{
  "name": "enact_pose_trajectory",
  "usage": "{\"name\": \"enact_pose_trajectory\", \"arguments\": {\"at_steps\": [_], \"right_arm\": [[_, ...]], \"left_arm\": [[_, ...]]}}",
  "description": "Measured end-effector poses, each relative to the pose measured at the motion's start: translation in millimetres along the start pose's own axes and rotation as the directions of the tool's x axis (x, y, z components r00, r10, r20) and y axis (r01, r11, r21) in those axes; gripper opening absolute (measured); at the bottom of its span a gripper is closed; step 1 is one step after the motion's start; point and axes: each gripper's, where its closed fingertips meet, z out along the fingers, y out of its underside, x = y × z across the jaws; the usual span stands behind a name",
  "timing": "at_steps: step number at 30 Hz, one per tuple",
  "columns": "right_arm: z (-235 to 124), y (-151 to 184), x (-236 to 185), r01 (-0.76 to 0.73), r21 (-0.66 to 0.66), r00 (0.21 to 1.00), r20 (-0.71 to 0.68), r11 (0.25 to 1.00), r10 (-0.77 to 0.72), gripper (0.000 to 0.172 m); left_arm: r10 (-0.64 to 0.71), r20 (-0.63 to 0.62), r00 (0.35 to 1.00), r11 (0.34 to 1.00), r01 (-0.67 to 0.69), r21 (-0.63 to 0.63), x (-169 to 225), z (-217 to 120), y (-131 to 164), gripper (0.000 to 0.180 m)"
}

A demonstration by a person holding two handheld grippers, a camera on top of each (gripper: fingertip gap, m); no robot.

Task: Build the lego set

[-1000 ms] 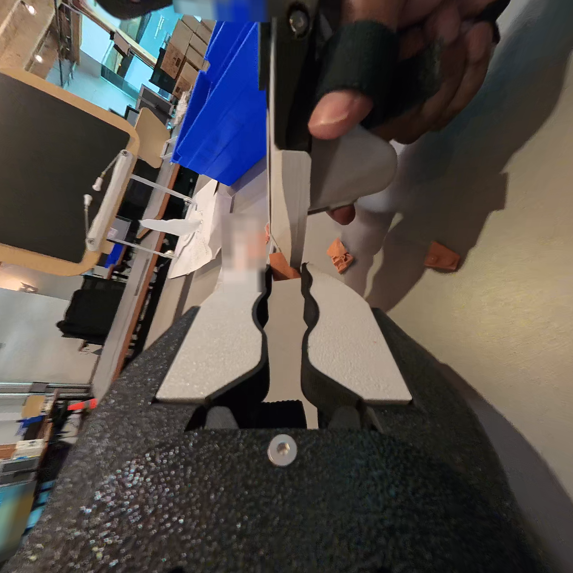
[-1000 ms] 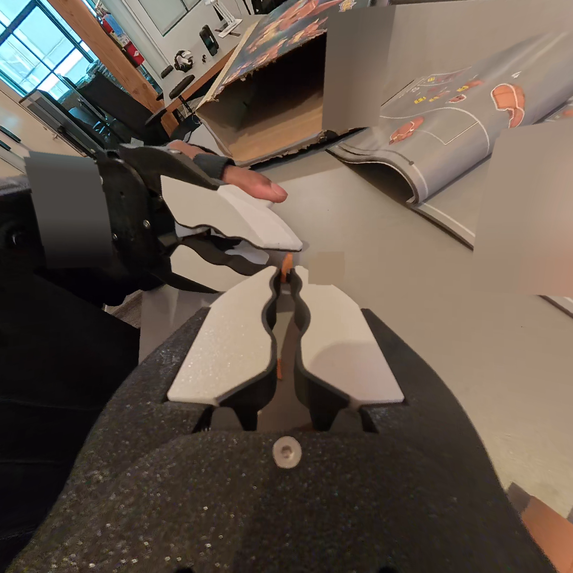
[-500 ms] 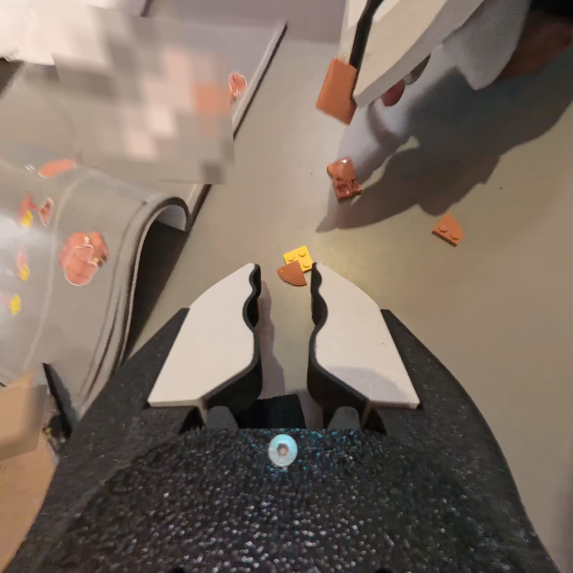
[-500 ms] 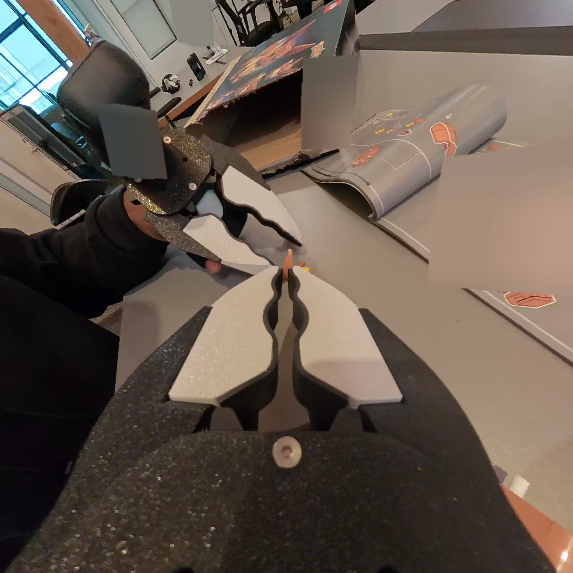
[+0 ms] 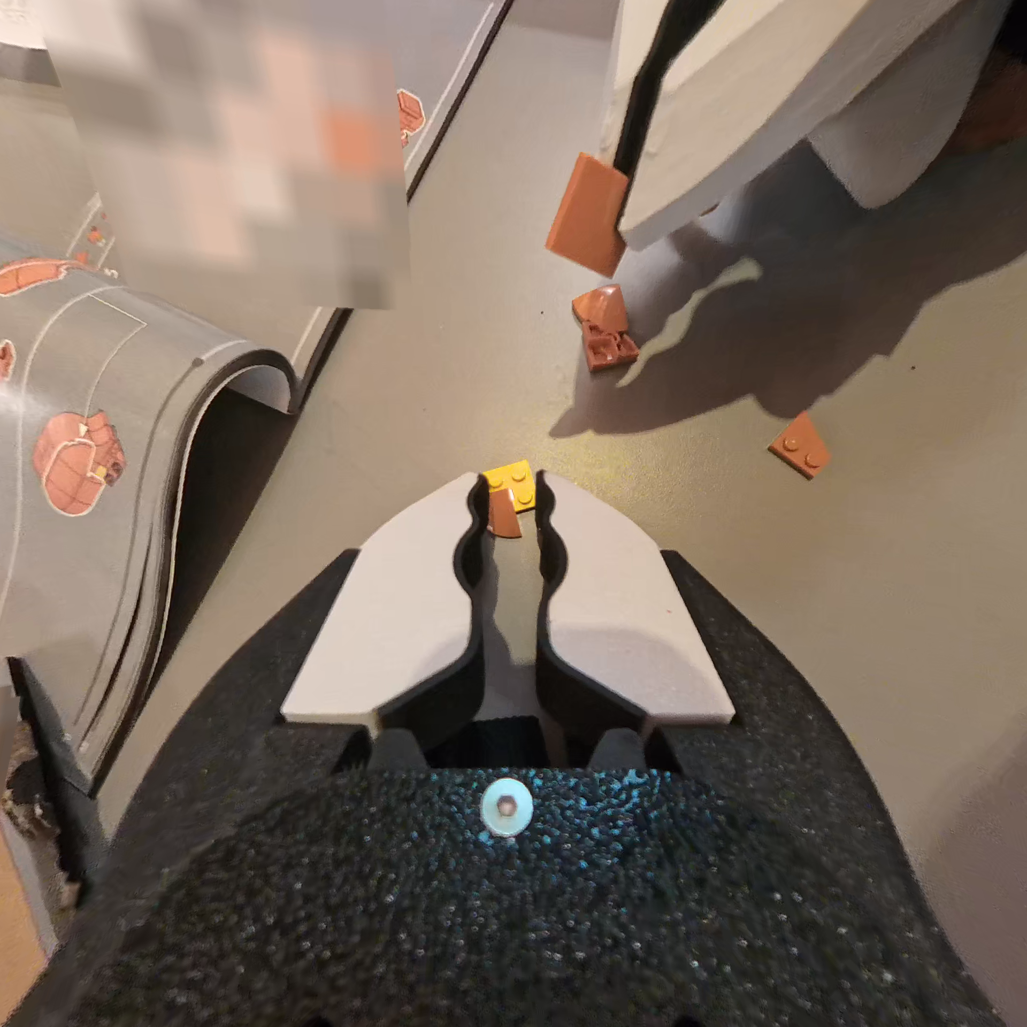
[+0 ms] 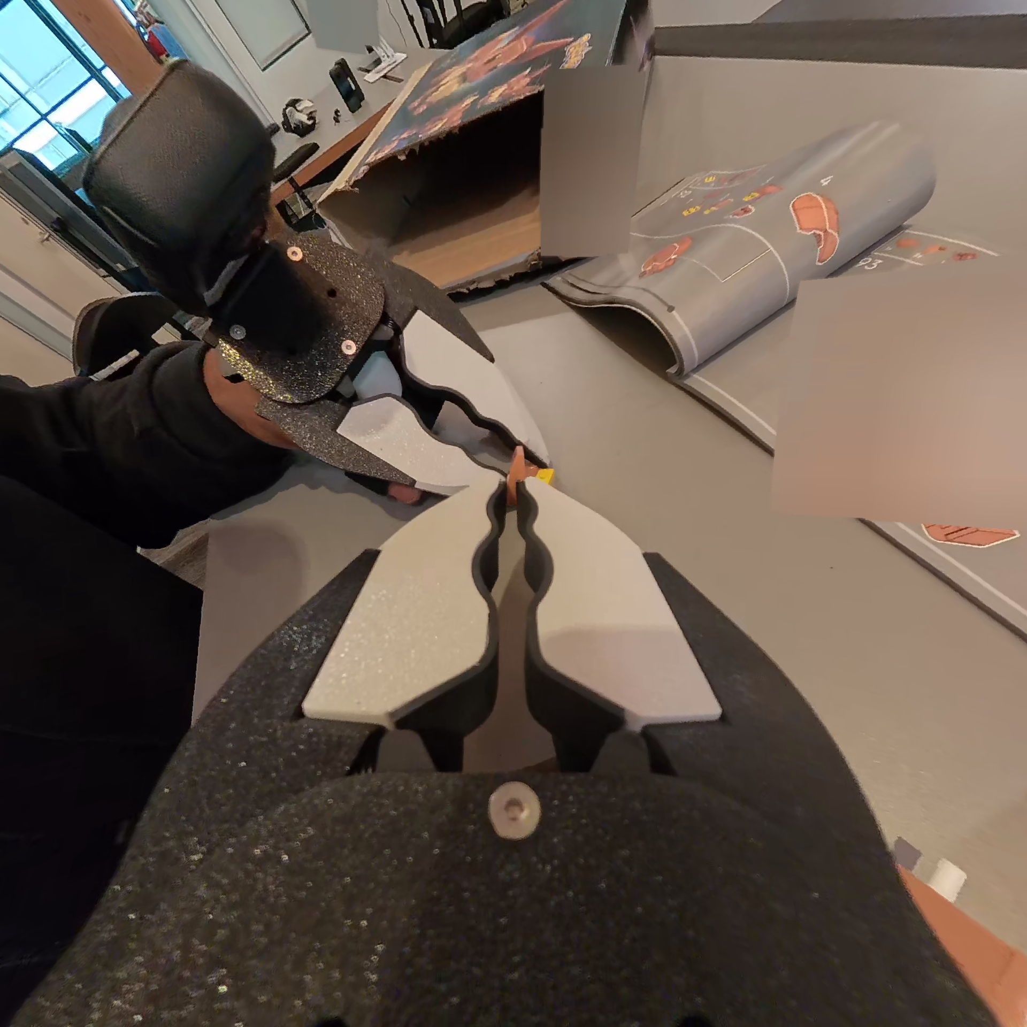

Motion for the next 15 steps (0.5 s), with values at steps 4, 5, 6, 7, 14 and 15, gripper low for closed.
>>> {"name": "enact_pose_trajectory", "arguments": {"at_steps": [4, 5, 6, 7, 14, 15], "right_arm": [[0.7, 1.7, -1.2, 0.009, -0.01, 1.0, 0.0, 1.0, -0.009, 0.003], [0.8, 2.0, -1.2, 0.011, -0.012, 1.0, 0.0, 1.0, -0.011, 0.003], [0.9, 2.7, -1.4, 0.011, -0.015, 1.0, 0.001, 1.0, -0.011, 0.003], [1.2, 3.7, -1.2, 0.009, -0.02, 1.0, 0.001, 1.0, -0.009, 0.003], [3.5, 11.8, 1.1, -0.038, -0.063, 0.999, 0.006, 0.997, 0.039, 0.003], [3.4, 11.8, 1.5, -0.035, -0.064, 0.999, 0.003, 0.997, 0.035, 0.003]], "left_arm": [[0.053, -0.012, 0.999, 0.998, -0.053, 0.031, 1.9, 0.3, -2.5, 0.014], [0.065, -0.016, 0.998, 0.997, -0.064, 0.042, 2.9, 0.3, -3.6, 0.014], [0.076, -0.02, 0.997, 0.996, -0.075, 0.052, 3.9, 0.3, -4.9, 0.014], [0.091, -0.026, 0.995, 0.994, -0.09, 0.067, 5.5, 0.0, -6.9, 0.014], [0.2, 0.032, 0.979, 0.965, -0.203, 0.165, 6.2, -8.4, -23.6, 0.002], [0.196, 0.039, 0.98, 0.968, -0.2, 0.152, 4.0, -7.8, -21.7, 0.004]]}}
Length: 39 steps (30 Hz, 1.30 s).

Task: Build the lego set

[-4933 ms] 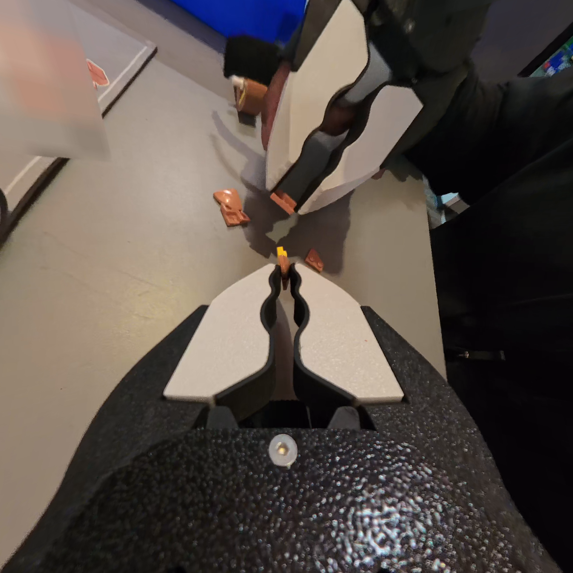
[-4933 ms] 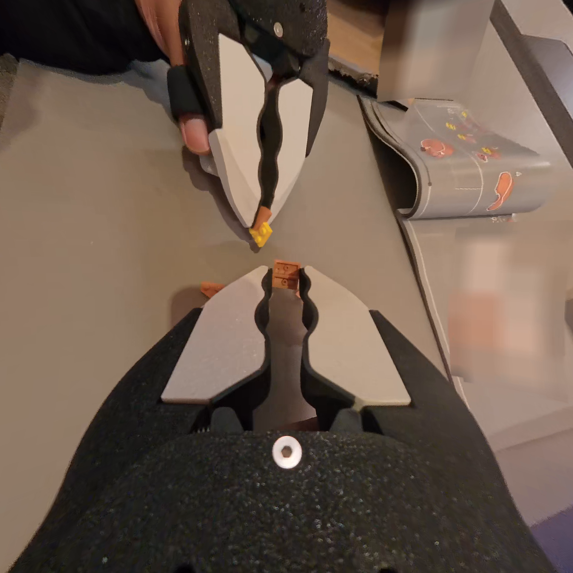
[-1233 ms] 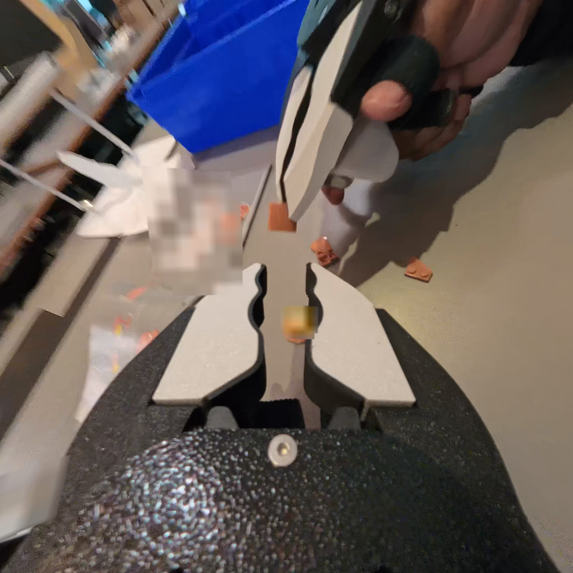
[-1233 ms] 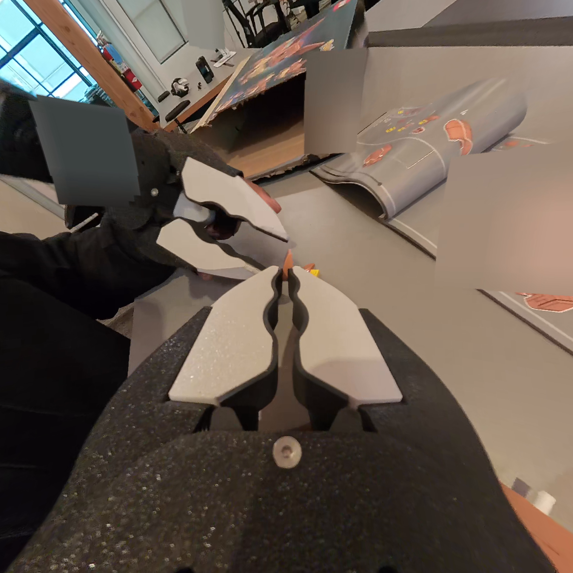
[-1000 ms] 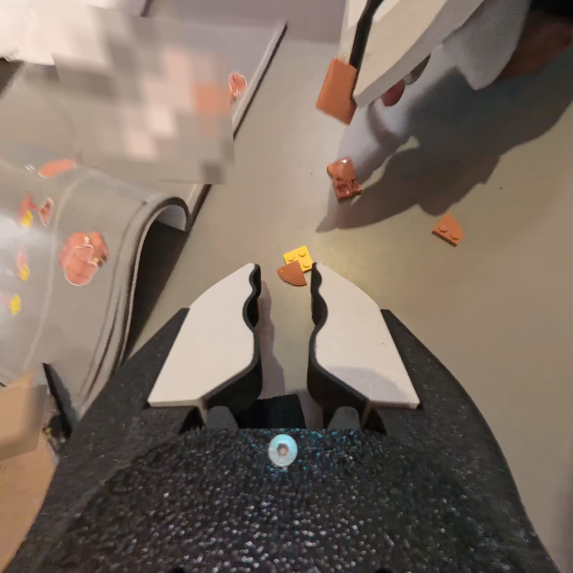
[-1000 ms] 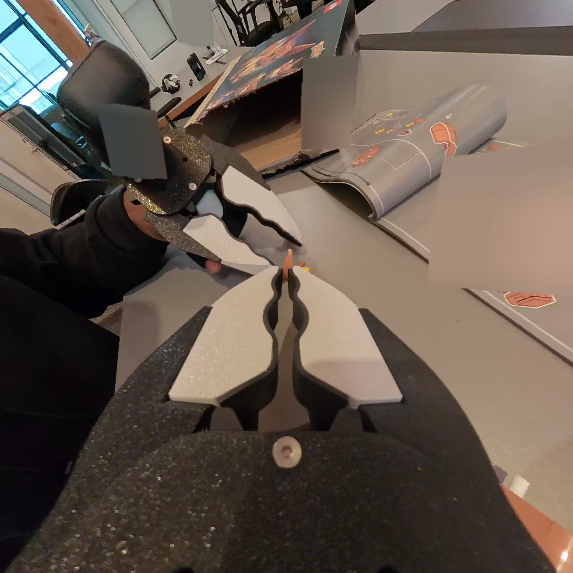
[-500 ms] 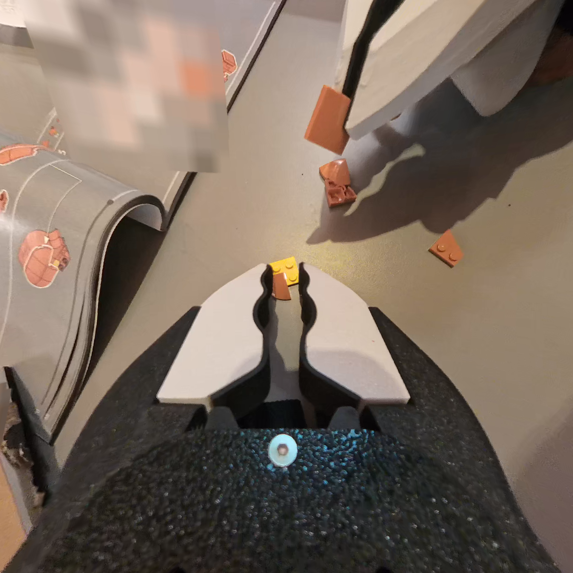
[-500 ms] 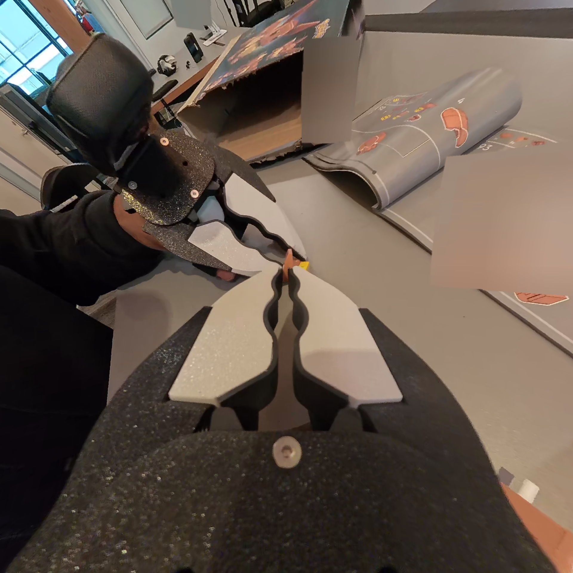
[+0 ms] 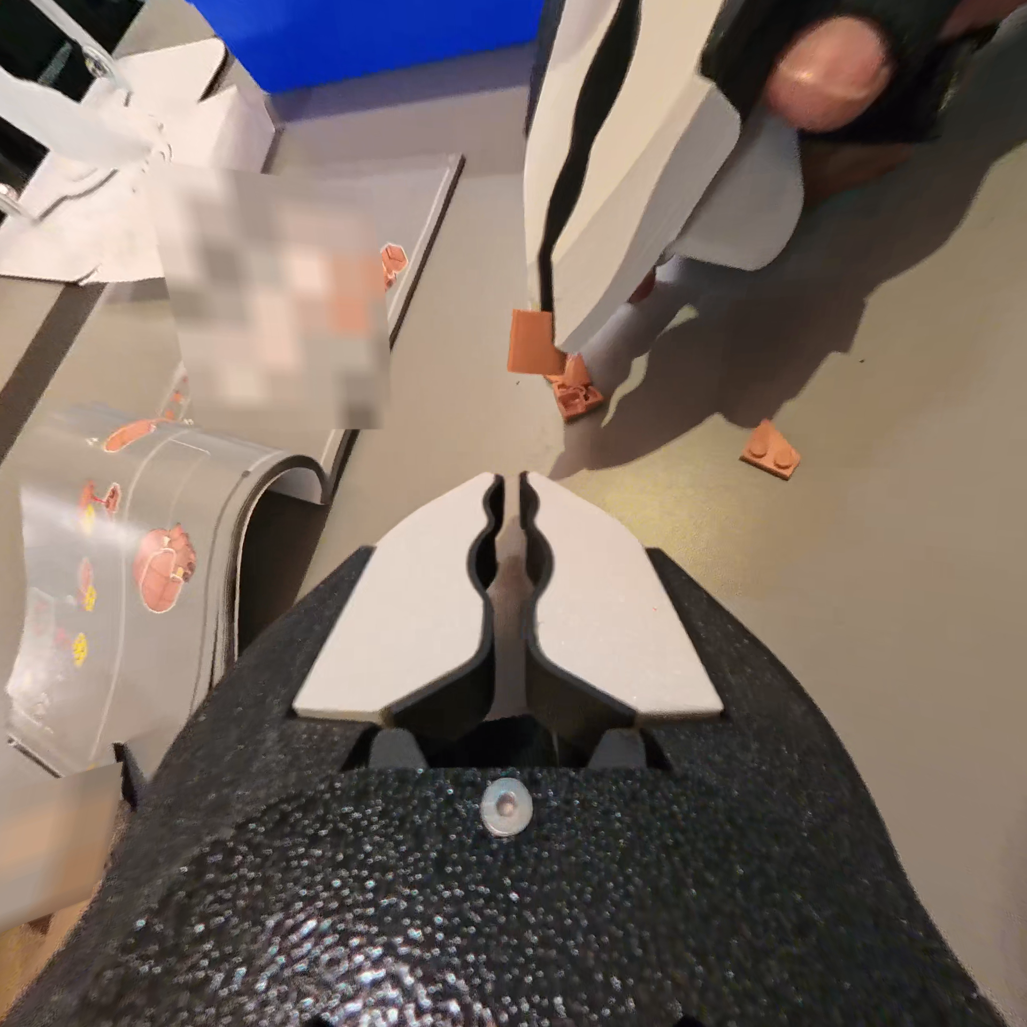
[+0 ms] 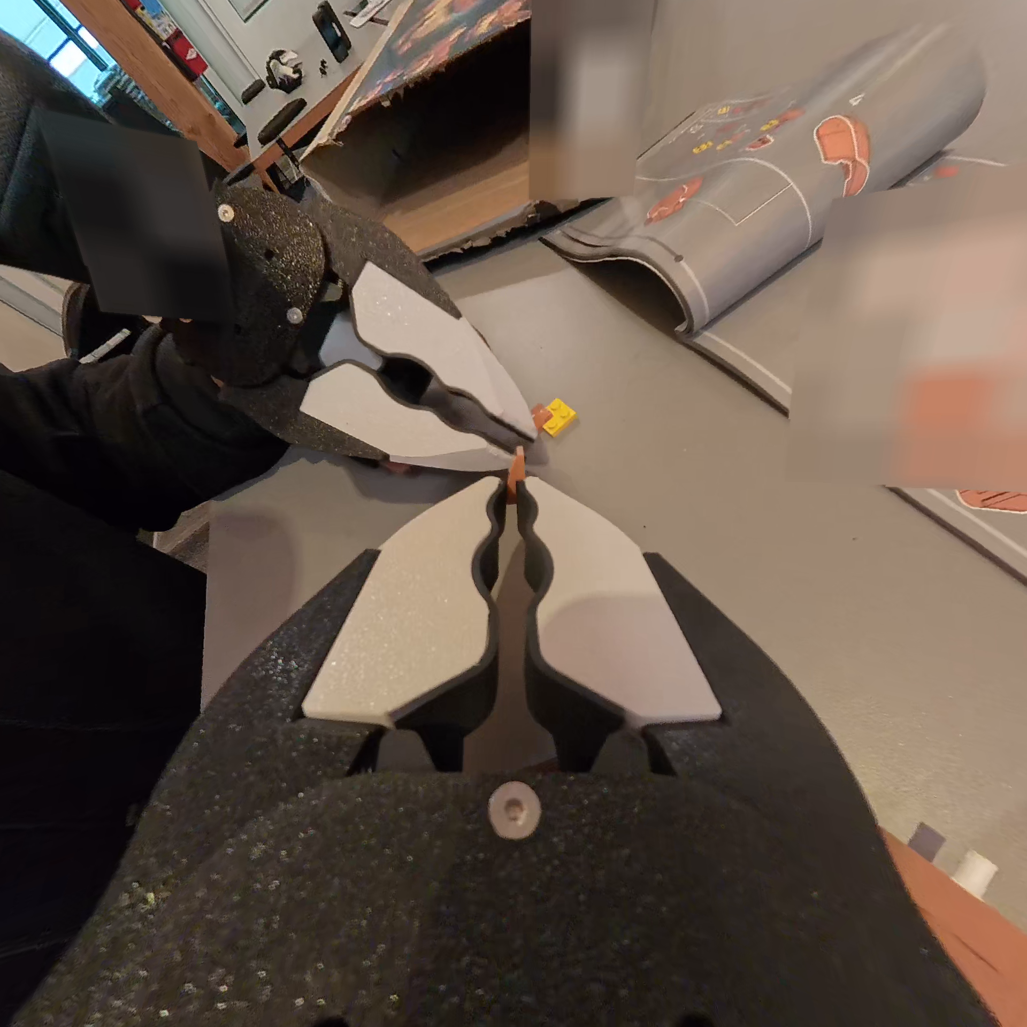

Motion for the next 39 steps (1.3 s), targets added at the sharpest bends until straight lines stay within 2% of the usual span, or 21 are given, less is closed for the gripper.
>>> {"name": "enact_pose_trajectory", "arguments": {"at_steps": [2, 5, 7, 9, 12, 17, 19, 22, 26, 27, 30, 33, 36, 39], "right_arm": [[-0.9, -1.1, 0.5, 0.005, 0.003, 1.0, -0.007, 1.0, -0.005, 0.003], [-2.0, -2.0, 2.3, 0.018, 0.005, 1.0, -0.023, 1.0, -0.018, 0.003], [-2.6, -2.7, 3.3, 0.021, 0.007, 0.999, -0.028, 1.0, -0.021, 0.003], [-2.9, -3.2, 4.7, 0.02, 0.01, 0.999, -0.032, 1.0, -0.019, 0.003], [-2.9, -2.6, 6.3, 0.018, 0.007, 0.999, -0.035, 1.0, -0.018, 0.003], [-2.9, -2.6, 7.2, 0.025, 0.006, 0.999, -0.04, 1.0, -0.024, 0.003], [-2.6, -2.7, 6.6, 0.024, 0.006, 0.999, -0.035, 1.0, -0.024, 0.003], [-2.4, -1.7, 7.0, 0.025, 0.002, 0.999, -0.033, 1.0, -0.025, 0.003], [-3.3, -0.3, 5.7, 0.026, -0.006, 0.999, -0.027, 1.0, -0.026, 0.003], [-4.0, -0.1, 5.5, 0.031, -0.008, 0.999, -0.03, 0.999, -0.031, 0.003], [-5.9, -0.2, 6.5, 0.041, -0.008, 0.998, -0.043, 0.999, -0.041, 0.003], [-7.1, -1.4, 7.2, 0.044, -0.001, 0.998, -0.05, 0.999, -0.044, 0.003], [-7.1, -1.4, 7.1, 0.049, -0.002, 0.997, -0.052, 0.999, -0.049, 0.003], [-6.8, -1.0, 6.8, 0.058, -0.006, 0.997, -0.058, 0.998, -0.058, 0.003]], "left_arm": [[-0.05, 0.032, 0.998, 0.999, 0.05, -0.007, -8.9, -2.5, 2.7, 0.008], [-0.267, 0.034, 0.963, 0.963, 0.268, -0.027, -23.8, -8.2, 10.9, 0.023], [-0.326, 0.084, 0.942, 0.94, 0.333, -0.081, -32.6, -11.4, 23.5, 0.026], [-0.297, 0.137, 0.945, 0.941, 0.315, -0.128, -35.6, -12.8, 32.4, 0.026], [-0.282, 0.103, 0.954, 0.94, 0.296, -0.17, -22.8, -9.0, 33.4, 0.026], [-0.223, 0.114, 0.968, 0.945, 0.243, -0.22, -16.8, -6.0, 35.3, 0.022], [-0.219, 0.099, 0.971, 0.95, 0.235, -0.207, -15.0, -2.0, 32.0, 0.02], [-0.182, 0.021, 0.983, 0.968, 0.182, -0.174, -6.4, 5.7, 22.6, 0.017], [-0.115, -0.198, 0.973, 0.992, 0.104, -0.067, 22.4, 11.7, 4.6, 0.022], [-0.111, -0.22, 0.969, 0.993, 0.103, -0.049, 25.5, 10.9, 2.4, 0.026], [-0.149, -0.168, 0.975, 0.989, 0.145, -0.037, 15.7, 5.2, -0.7, 0.031], [-0.246, -0.111, 0.963, 0.966, 0.234, -0.111, 11.3, -0.1, 5.5, 0.028], [-0.251, -0.009, 0.968, 0.96, 0.248, -0.131, 4.7, 0.9, 7.1, 0.026], [-0.27, 0.023, 0.963, 0.948, 0.27, -0.169, 4.1, 6.1, 10.9, 0.024]]}}
